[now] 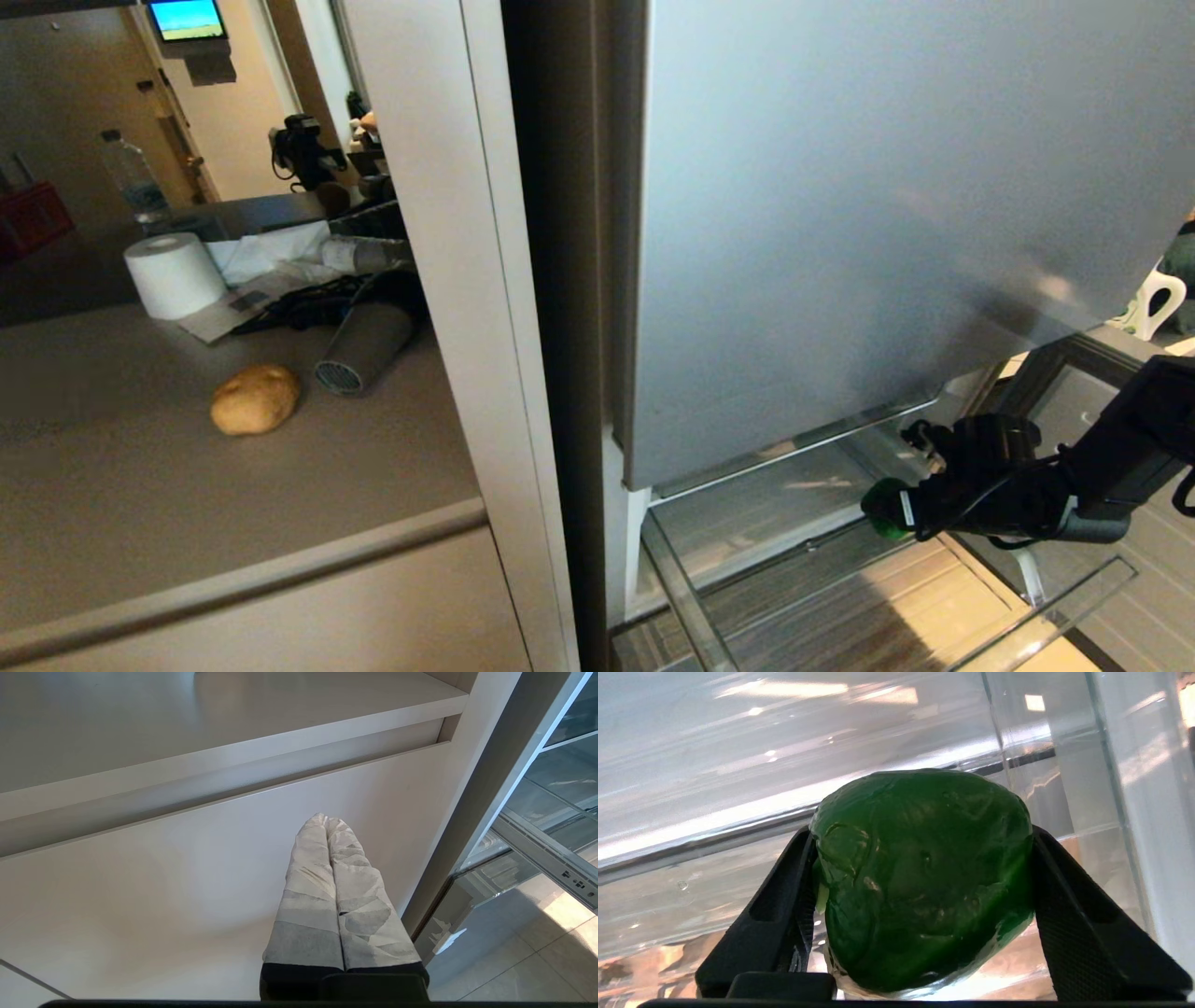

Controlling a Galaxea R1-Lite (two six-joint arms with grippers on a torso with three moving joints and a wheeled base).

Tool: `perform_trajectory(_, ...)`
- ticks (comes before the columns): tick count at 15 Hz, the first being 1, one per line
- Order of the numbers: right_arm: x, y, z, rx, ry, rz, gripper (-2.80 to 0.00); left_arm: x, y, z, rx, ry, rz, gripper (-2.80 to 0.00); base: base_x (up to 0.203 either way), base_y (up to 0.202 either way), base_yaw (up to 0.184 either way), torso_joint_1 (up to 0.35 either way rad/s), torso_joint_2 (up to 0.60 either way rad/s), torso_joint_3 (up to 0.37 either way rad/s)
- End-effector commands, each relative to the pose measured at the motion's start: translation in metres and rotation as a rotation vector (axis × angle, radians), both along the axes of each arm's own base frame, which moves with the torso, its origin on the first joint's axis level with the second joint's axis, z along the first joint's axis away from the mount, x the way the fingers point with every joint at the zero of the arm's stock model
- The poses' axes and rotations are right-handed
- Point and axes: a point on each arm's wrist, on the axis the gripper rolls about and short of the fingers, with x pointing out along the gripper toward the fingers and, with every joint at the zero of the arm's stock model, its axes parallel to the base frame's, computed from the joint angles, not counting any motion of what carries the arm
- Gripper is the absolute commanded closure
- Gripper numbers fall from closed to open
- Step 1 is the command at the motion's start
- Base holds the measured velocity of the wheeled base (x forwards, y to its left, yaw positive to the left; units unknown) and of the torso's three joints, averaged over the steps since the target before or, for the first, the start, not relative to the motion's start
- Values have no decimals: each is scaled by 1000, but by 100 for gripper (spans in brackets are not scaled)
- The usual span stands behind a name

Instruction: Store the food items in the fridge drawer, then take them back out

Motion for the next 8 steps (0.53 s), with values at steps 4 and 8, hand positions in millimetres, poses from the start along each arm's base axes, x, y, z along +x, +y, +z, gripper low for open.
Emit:
perform_trajectory(4,-17,3,33,-9,-51,2,0,0,0,0,0,2,0,0,0,0,0,0,0,0)
perform_trajectory(8,-44,9,54,-10,-57,7,0,0,0,0,0,2,1,0,0,0,0,0,0,0)
